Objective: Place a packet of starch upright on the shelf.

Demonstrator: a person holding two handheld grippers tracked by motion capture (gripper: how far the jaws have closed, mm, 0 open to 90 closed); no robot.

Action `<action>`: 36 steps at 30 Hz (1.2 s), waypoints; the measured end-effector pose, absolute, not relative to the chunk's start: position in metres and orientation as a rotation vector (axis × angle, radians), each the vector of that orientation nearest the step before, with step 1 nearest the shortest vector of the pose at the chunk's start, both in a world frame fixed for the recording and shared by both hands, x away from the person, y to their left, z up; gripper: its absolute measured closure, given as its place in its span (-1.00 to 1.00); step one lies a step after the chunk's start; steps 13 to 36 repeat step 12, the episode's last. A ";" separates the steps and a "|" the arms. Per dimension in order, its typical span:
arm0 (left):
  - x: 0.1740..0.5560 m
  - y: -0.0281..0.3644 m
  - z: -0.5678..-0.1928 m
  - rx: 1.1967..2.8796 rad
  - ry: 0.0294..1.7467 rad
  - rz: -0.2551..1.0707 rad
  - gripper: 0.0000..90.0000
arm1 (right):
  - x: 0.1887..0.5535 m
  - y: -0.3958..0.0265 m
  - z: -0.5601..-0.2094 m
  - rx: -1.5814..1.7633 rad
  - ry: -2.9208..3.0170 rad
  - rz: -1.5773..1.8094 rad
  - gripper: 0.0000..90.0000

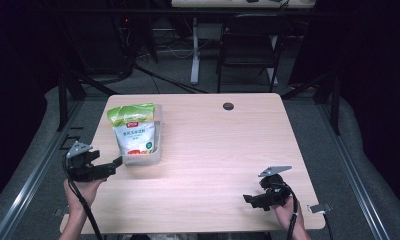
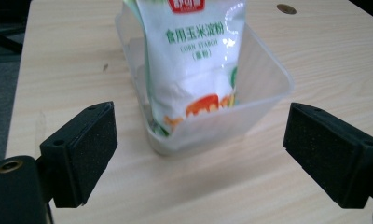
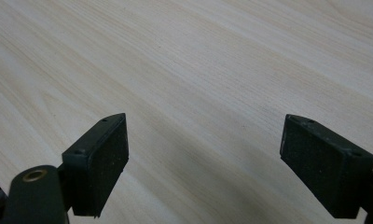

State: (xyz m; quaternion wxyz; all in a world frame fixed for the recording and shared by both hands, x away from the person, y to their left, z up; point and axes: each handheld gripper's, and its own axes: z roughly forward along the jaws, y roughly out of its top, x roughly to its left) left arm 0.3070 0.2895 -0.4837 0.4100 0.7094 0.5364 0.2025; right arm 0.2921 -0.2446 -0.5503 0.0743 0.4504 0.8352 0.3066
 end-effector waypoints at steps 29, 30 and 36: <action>0.289 0.290 -0.507 1.824 1.403 0.440 -0.96 | 0.292 -0.243 -0.550 1.347 2.508 0.936 -0.67; 0.289 0.290 -0.507 1.824 1.403 0.440 -0.96 | 0.292 -0.243 -0.550 1.347 2.508 0.936 -0.67; 0.289 0.290 -0.507 1.824 1.403 0.440 -0.96 | 0.292 -0.243 -0.550 1.347 2.508 0.936 -0.67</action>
